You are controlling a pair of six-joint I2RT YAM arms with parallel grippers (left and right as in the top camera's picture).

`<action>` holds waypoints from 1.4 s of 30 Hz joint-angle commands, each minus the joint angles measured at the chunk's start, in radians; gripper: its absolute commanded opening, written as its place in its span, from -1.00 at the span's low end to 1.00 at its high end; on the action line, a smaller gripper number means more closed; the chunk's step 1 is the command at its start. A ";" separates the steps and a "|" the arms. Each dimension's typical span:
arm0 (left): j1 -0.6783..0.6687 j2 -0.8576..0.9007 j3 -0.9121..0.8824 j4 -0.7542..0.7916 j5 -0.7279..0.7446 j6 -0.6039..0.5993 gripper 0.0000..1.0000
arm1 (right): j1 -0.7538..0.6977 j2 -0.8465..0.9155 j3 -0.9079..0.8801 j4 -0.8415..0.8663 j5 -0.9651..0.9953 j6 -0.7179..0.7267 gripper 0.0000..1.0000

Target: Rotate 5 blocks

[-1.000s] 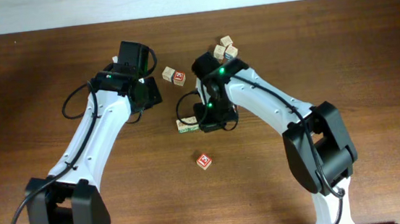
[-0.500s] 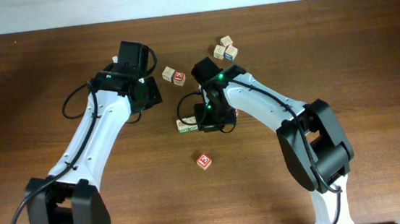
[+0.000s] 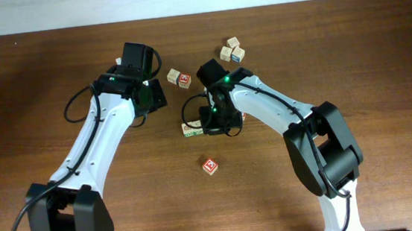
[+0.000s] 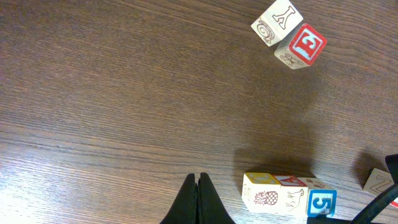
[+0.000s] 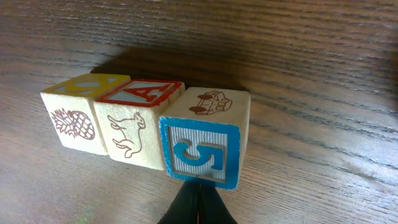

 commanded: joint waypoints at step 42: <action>0.002 -0.014 -0.007 0.018 0.000 -0.012 -0.95 | -0.175 0.049 0.028 -0.053 0.120 -0.158 -0.91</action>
